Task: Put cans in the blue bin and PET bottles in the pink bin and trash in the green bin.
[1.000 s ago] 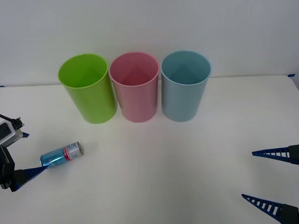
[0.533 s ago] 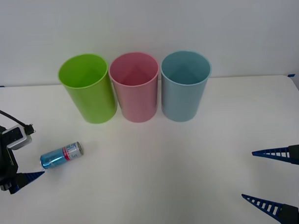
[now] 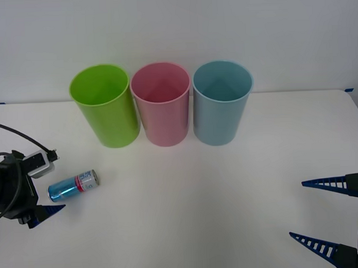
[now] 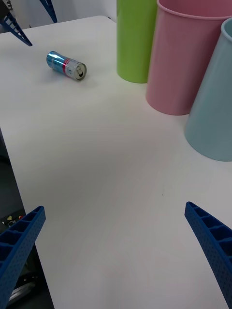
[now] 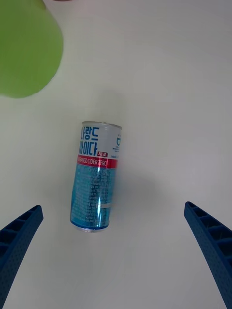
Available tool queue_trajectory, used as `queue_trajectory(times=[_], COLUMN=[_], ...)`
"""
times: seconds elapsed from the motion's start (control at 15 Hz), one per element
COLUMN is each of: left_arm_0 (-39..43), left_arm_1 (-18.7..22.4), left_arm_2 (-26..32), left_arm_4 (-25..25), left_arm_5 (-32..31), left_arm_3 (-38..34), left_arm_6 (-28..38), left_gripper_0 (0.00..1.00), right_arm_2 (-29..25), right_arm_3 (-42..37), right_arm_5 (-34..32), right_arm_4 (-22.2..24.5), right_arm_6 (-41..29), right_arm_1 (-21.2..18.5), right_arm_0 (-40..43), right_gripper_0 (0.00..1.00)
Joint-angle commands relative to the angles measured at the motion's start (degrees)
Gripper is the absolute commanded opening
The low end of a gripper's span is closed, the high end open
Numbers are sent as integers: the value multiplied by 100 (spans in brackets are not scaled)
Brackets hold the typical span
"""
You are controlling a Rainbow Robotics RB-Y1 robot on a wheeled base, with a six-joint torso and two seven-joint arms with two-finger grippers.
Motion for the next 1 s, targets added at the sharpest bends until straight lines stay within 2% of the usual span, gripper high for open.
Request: queue_trajectory(times=[0.07,0.27,0.6,0.8,1.0], left_arm_0=[-261,-340,-868,-1281,-1500], left_arm_1=[-179,-355,-706,-1075,-1216], left_arm_2=[-204,-257,-986,-1276,-1452], left_arm_4=[-135,-249,-478,-645,-856], left_arm_5=[-72,-318,-318,-318,-318], left_arm_3=[291,431,871,1310,1504], left_arm_6=[2,54,177,177,239], left_gripper_0=[100,100,100,100,100], right_arm_2=[0,0,0,0,0], right_arm_3=[0,0,0,0,0], right_arm_5=[0,0,0,0,0], right_arm_4=[0,0,0,0,0], right_arm_6=[0,0,0,0,0], right_arm_1=[0,0,0,0,0], right_arm_0=[0,0,0,0,0], right_gripper_0=[100,100,100,100,100])
